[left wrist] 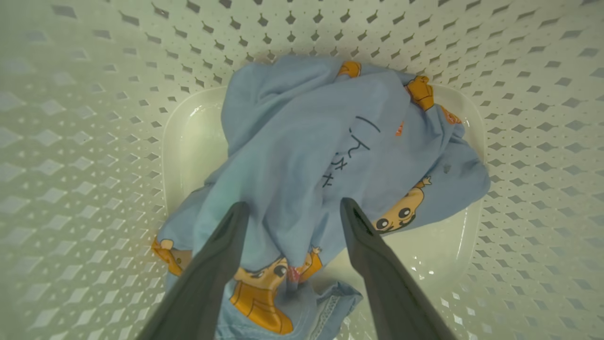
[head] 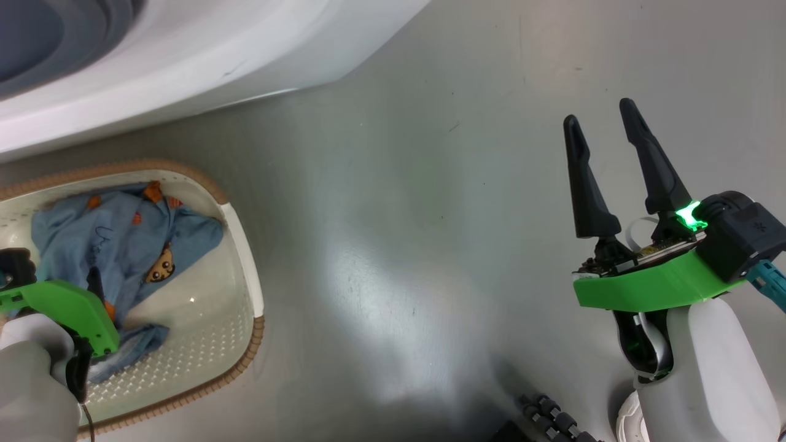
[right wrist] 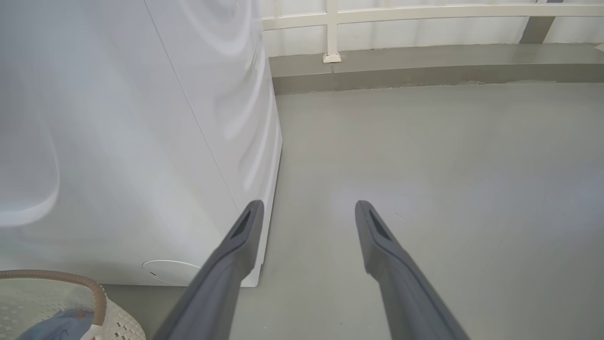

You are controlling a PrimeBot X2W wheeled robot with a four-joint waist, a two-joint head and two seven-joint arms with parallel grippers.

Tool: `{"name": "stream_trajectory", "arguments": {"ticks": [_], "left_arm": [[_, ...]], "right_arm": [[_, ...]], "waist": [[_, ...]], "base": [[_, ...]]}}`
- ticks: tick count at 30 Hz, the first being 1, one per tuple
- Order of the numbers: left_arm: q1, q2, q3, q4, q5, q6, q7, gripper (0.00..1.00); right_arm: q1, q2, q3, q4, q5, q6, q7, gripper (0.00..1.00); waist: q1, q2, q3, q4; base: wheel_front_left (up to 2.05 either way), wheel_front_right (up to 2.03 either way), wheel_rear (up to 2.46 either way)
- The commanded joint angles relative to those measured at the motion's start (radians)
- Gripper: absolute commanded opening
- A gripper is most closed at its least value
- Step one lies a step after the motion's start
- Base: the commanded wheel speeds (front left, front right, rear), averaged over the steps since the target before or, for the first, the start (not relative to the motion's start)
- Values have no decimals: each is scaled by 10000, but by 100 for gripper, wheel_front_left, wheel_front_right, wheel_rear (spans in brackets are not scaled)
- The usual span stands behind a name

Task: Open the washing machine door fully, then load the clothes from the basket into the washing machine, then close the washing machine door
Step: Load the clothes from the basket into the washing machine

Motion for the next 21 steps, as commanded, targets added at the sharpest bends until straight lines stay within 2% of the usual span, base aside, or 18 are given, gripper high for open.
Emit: {"name": "stream_trajectory", "arguments": {"ticks": [1,8,21], "left_arm": [[138,474,143,42,49,147,-132,100],[-60,591,92,115,31,331,-141,100],[-575,668,-101,177,-14,400,-139,100]], "right_arm": [[158,24,107,-277,-91,16,-46,100],[125,24,46,-349,-88,16,-46,100],[-84,24,58,-447,16,16,-46,100]], "waist": [[0,-1,66,-27],[0,-1,335,-39],[0,-1,959,-21]], "base": [[0,0,0],[0,0,0],[0,0,0]]}}
